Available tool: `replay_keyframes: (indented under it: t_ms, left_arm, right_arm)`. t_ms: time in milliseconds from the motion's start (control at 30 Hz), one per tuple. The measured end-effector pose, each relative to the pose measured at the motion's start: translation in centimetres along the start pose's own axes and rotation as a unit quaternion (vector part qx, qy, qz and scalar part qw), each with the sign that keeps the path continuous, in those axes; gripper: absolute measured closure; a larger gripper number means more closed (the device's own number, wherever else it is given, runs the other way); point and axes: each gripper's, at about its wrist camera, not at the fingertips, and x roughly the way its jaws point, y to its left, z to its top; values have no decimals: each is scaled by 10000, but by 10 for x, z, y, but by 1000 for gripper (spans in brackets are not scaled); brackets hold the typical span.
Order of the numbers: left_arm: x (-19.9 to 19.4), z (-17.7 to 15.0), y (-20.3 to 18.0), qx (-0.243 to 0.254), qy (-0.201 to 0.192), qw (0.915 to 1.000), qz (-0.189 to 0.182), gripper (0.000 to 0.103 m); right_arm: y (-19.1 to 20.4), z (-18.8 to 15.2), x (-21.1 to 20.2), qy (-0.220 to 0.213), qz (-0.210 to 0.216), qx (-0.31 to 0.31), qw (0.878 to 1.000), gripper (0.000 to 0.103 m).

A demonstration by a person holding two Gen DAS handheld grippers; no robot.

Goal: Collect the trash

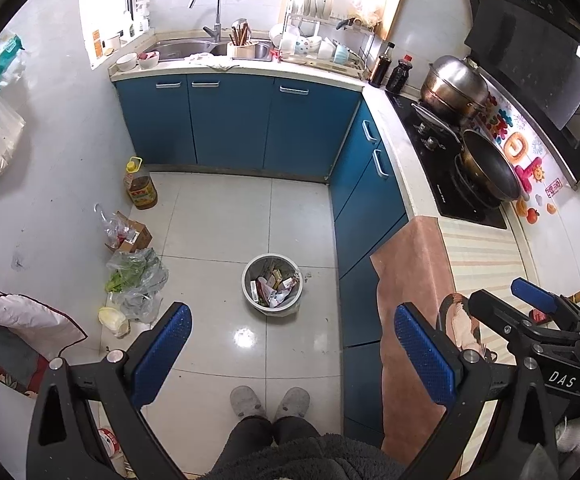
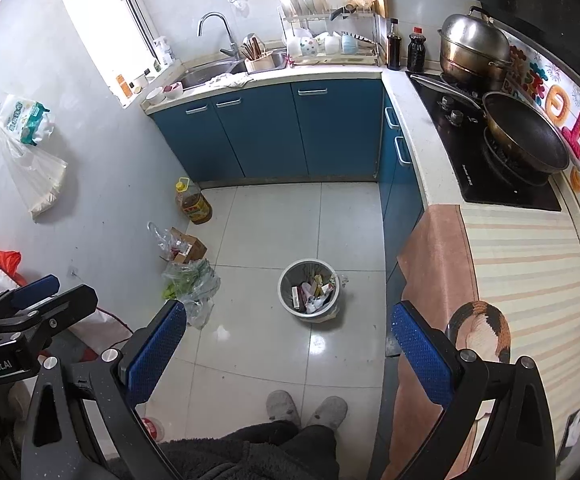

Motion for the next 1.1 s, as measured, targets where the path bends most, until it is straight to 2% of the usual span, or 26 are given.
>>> replay_keyframes:
  t_ms: [1100]
  left_arm:
    - [8, 5, -12, 259, 171, 9991, -295, 0]
  right_arm:
    - [-18, -9, 0, 124, 56, 187, 9997, 0]
